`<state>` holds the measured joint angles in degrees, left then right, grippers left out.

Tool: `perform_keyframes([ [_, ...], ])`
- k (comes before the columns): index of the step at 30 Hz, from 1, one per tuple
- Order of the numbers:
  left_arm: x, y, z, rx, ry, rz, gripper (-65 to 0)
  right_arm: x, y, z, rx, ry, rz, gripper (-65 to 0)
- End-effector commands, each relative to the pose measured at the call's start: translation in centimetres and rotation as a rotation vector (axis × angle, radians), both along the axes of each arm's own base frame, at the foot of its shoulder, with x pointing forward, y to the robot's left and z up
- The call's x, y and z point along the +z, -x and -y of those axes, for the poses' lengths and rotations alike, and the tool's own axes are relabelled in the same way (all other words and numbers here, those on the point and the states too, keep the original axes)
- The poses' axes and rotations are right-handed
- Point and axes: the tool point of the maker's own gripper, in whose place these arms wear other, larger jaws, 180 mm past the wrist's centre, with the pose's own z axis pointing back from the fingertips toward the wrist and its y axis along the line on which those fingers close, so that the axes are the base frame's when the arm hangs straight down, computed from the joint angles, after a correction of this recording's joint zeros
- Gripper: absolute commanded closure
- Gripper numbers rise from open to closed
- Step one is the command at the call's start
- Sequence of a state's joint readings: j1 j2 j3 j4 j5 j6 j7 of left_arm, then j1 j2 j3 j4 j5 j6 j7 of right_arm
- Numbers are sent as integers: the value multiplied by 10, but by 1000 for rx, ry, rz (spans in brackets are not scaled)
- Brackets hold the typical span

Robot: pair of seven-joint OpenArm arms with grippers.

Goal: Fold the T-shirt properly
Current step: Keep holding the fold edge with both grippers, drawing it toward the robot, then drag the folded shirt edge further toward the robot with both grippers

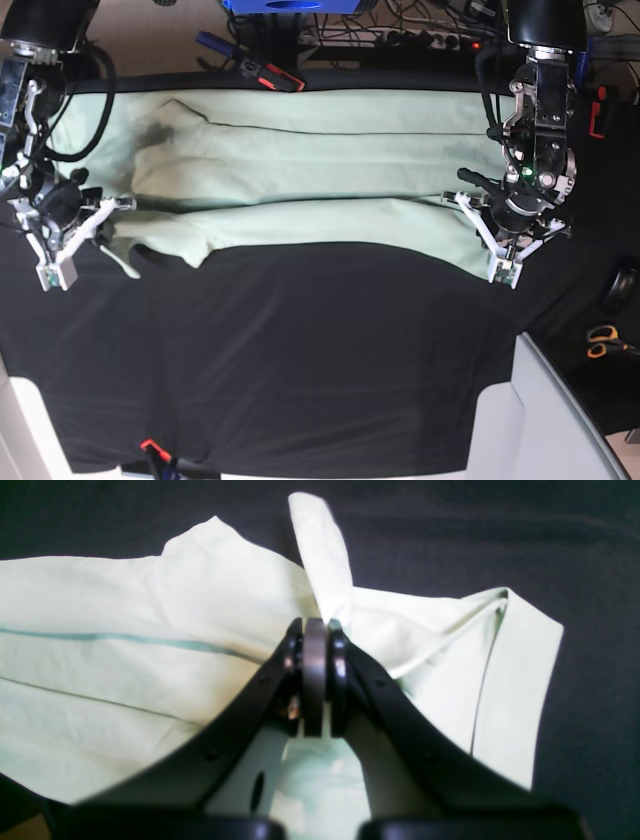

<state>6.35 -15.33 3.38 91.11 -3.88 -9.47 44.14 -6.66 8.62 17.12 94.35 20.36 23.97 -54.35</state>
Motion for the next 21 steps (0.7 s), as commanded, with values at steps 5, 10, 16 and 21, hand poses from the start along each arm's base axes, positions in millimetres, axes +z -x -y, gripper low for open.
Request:
perform_keyframes([
  [5,14,-7,-11,-14,-39,41,0,11,0,4,5,17,39,0],
  [10,5,0,-2,-87,-69,0,0,8,10,-3,7,6,32,0],
  [16,3,2,1,-124,-89,-14,0,6,15,-6,6,1,24,0],
  [21,7,2,-11,-137,-127,-18,0,2,20,-5,5,3,13,0],
])
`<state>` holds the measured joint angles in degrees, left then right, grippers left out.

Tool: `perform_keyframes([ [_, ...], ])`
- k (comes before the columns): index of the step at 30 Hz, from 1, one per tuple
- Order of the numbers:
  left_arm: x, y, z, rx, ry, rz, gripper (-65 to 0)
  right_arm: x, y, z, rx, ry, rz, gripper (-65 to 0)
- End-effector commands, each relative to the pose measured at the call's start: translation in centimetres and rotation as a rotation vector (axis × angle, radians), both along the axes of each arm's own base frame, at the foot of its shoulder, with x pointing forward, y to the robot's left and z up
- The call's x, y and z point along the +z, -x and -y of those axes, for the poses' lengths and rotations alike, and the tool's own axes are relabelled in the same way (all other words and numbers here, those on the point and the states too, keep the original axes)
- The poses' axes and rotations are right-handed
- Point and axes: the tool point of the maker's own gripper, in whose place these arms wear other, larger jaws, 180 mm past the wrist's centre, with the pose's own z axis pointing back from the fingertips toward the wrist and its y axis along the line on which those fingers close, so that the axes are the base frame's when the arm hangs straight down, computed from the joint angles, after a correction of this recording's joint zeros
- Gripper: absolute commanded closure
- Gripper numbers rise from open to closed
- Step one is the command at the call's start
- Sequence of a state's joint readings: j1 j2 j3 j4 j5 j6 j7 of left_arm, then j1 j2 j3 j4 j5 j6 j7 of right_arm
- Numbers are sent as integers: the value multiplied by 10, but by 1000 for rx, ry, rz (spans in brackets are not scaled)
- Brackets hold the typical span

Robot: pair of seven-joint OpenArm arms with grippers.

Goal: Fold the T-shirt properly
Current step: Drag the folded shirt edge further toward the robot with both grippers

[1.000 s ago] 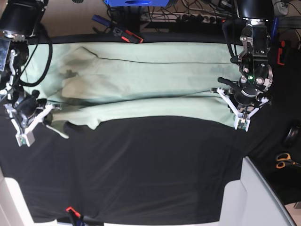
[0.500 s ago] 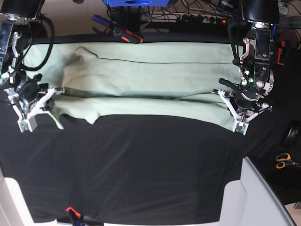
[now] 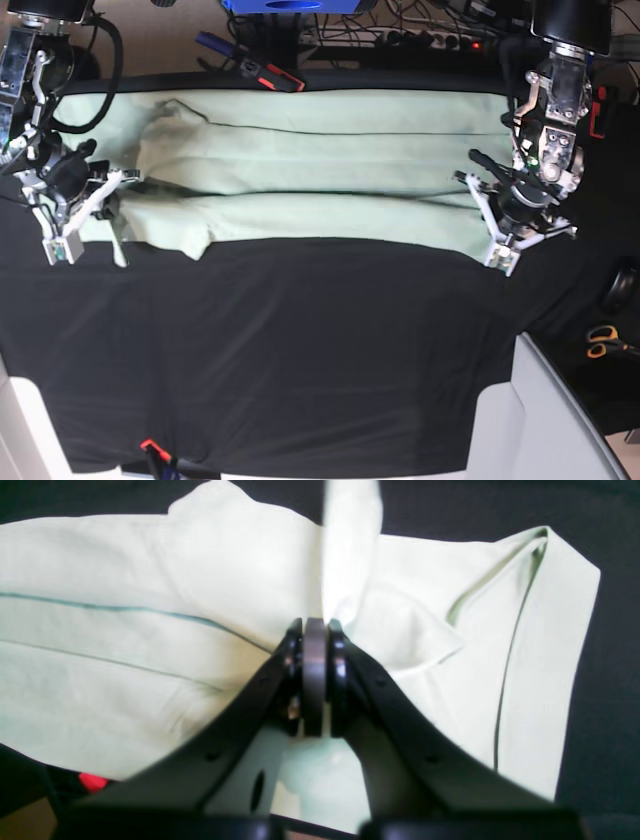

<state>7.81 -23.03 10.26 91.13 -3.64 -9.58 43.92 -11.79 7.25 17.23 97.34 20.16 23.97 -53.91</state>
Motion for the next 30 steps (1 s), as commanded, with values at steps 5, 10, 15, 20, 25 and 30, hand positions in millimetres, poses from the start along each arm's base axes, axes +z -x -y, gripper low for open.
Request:
perform_keyframes([
  [5,17,-11,-8,-10,-24,51,0,9,-5,3,1,7,41,0],
  [10,13,-5,-11,-13,-34,35,0,4,3,4,-2,8,19,0],
  [15,10,1,-21,-16,-59,14,0,0,12,10,-67,-14,11,0],
  [20,8,7,-26,-23,-95,0,0,-6,21,6,-70,-24,-10,0],
  [25,-4,21,-19,-109,-195,-46,0,-12,30,-5,-83,-56,-31,0],
  [30,-11,26,-10,-162,-222,-71,0,-14,32,-12,-92,-78,-35,0],
])
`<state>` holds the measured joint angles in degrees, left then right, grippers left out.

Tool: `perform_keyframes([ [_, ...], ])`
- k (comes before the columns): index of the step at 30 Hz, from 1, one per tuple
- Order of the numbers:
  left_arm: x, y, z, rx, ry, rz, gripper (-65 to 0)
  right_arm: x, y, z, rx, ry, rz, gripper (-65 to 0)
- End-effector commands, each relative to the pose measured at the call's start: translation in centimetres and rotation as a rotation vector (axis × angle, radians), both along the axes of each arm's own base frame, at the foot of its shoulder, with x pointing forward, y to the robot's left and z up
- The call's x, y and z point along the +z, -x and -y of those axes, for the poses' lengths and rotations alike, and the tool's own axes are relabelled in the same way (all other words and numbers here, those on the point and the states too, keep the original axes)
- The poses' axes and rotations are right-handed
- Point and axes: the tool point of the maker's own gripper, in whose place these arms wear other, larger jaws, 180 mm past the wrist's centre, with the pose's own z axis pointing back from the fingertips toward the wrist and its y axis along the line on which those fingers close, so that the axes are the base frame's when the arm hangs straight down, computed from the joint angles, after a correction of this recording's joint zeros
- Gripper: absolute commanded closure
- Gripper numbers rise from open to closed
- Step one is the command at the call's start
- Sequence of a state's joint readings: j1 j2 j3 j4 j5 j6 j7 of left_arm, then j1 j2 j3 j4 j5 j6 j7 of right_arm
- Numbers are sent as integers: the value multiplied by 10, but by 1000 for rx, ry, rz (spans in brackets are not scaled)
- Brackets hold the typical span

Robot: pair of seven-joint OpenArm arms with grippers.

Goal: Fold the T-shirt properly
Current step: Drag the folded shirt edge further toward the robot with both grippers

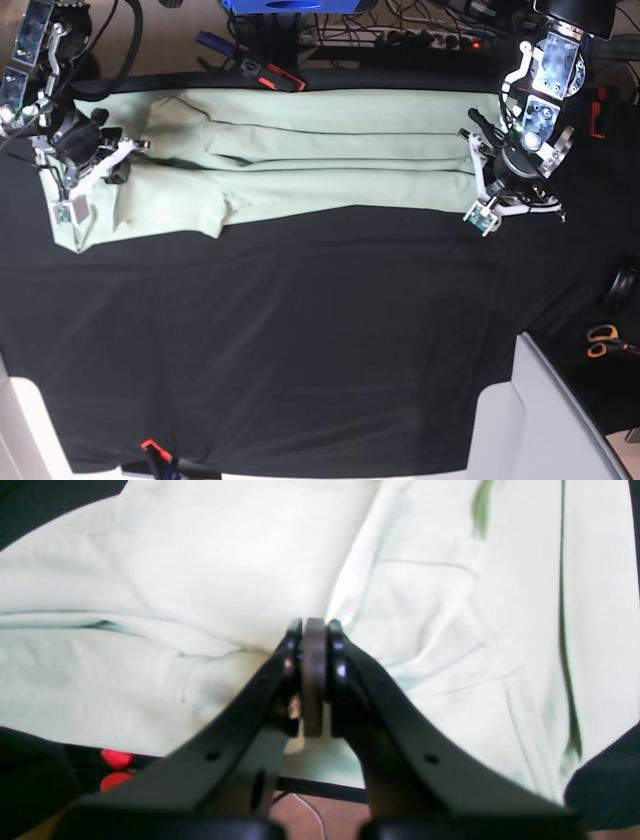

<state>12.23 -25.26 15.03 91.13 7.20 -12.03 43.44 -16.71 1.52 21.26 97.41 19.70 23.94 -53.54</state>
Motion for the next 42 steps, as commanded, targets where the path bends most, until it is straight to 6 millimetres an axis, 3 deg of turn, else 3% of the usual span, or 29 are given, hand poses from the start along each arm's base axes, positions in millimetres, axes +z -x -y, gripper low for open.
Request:
perform_keyframes([
  [1,12,-10,-7,-3,-19,43,0,8,-7,-2,-4,-9,38,0],
  [7,12,-9,-7,-2,-23,41,0,2,5,-1,-89,-46,21,-1],
  [20,6,7,-8,-11,-30,11,0,0,7,0,-96,-49,12,-6],
  [26,22,4,2,-47,-21,49,0,0,8,-2,-99,-54,10,-226],
  [30,37,3,10,-67,-13,87,-18,-1,8,-5,-104,-64,10,-316],
  [36,33,26,7,-102,-95,60,-269,-3,9,-5,-151,-75,-1,-411],
  [42,31,49,-8,-92,-180,33,-279,-1,13,-1,-213,-75,-3,-416],
])
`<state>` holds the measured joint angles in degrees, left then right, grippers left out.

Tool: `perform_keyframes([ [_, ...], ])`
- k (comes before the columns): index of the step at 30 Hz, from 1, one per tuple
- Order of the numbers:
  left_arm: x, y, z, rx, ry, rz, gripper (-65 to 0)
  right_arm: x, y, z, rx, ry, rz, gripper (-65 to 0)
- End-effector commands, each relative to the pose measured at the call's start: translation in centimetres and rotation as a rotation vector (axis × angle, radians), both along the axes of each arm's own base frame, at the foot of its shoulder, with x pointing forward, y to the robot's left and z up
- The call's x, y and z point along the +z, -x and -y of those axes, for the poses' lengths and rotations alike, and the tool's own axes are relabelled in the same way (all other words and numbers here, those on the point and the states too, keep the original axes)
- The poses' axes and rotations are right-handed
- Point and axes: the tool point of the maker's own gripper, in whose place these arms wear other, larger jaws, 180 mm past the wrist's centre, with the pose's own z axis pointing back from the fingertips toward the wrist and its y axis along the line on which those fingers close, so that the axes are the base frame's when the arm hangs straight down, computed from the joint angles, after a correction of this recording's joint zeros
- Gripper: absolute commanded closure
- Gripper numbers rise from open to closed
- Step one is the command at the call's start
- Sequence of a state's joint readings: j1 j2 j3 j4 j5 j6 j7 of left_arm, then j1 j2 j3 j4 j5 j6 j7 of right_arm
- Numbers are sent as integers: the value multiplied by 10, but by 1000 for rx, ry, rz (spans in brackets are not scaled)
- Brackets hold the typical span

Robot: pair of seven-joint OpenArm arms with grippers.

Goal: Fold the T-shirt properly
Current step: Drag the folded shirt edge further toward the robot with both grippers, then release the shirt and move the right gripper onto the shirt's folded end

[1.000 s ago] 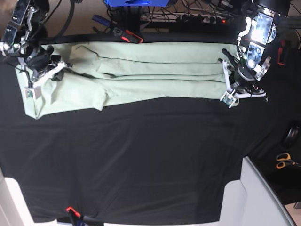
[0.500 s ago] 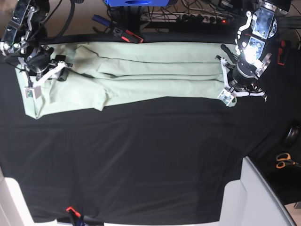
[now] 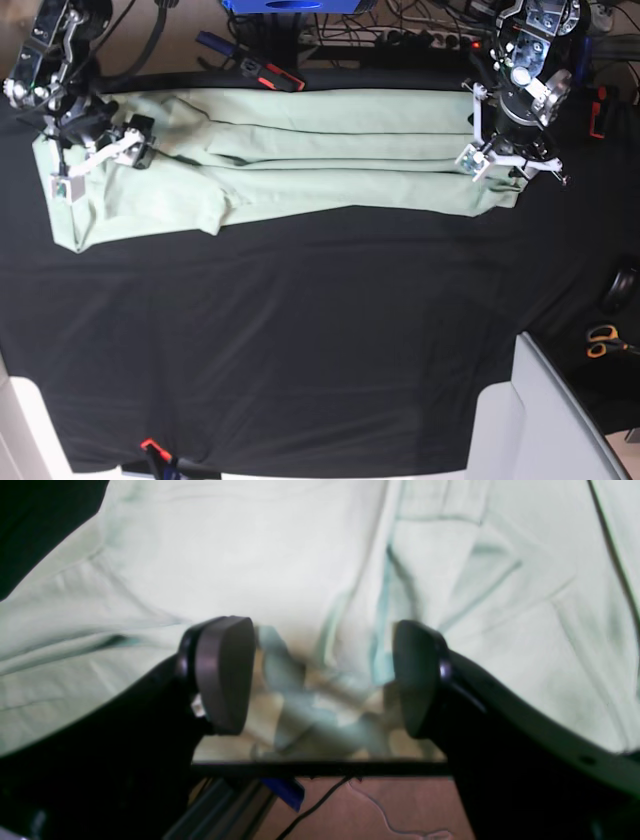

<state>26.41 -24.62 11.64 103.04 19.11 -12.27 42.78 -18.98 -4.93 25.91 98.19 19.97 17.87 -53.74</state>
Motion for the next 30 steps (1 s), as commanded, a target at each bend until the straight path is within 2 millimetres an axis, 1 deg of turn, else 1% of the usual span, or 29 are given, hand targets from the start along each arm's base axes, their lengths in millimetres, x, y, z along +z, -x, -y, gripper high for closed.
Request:
perform_keyframes([
  [1,16,-6,-10,23,-19,49,-279,16,-14,3,-1,13,67,-416],
  [3,32,-9,-10,51,19,93,-279,27,-17,4,6,32,97,-416],
  [6,60,-12,-6,74,83,164,-279,53,-26,6,19,74,181,-416],
  [7,63,-8,-8,98,100,171,-279,60,-27,5,29,85,202,-416],
  [8,65,-6,-13,127,108,178,-277,64,-30,-2,60,86,216,-418],
  [10,60,3,-26,223,133,180,-277,69,-33,-27,234,95,239,-415],
  [12,55,19,-43,327,133,176,-275,69,-33,-61,427,84,255,-414],
  [13,54,27,-51,374,131,177,-270,69,-32,-73,489,76,260,-414],
  [15,55,41,-68,479,127,197,-222,70,-29,-102,596,49,270,-414],
  [18,60,66,-96,655,128,243,-104,77,-31,-142,710,5,306,-405],
  [19,62,73,-102,708,145,260,-104,77,-31,-154,741,-9,310,-386],
  [21,66,87,-114,811,198,302,-104,78,-31,-181,821,-40,323,-308],
  [22,65,94,-120,865,231,317,-101,77,-33,-193,859,-51,326,-257],
  [24,57,111,-127,955,289,325,-84,71,-34,-212,924,-69,316,-160],
  [26,43,128,-133,1035,336,310,-62,60,-38,-228,989,-74,290,-33],
  [27,35,135,-134,1066,357,297,-54,55,-40,-235,1014,-77,277,0],
  [29,15,150,-132,1125,394,251,-13,44,-43,-249,1073,-78,251,-12],
  [30,6,156,-131,1147,410,233,0,42,-44,-259,1105,-83,246,-15],
])
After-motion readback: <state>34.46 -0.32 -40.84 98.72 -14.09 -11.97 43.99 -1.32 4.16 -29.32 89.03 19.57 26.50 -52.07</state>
